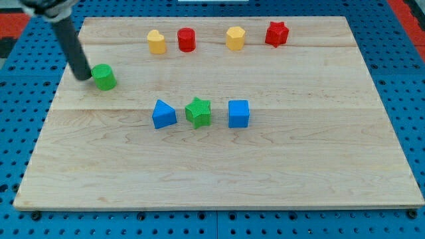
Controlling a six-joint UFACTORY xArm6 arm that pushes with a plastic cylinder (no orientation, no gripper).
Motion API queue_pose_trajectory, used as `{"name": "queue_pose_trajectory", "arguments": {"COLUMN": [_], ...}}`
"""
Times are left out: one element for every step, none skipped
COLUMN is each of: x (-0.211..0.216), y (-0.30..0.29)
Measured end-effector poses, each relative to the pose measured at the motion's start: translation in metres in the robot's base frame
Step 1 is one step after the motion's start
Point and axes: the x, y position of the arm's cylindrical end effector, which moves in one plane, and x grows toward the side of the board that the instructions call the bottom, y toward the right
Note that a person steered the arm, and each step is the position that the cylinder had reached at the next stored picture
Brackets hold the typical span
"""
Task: Push green circle closer to the blue triangle
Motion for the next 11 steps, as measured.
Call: {"name": "queue_pose_trajectory", "arguments": {"x": [0.011,-0.033,-0.026,-0.029,-0.042,-0.031,-0.002,0.022,0.028,0.038,0.036], "y": [-0.002,0.001,0.056,0.082,0.1,0.1,0.088,0.088,0.085,0.085,0.085]}}
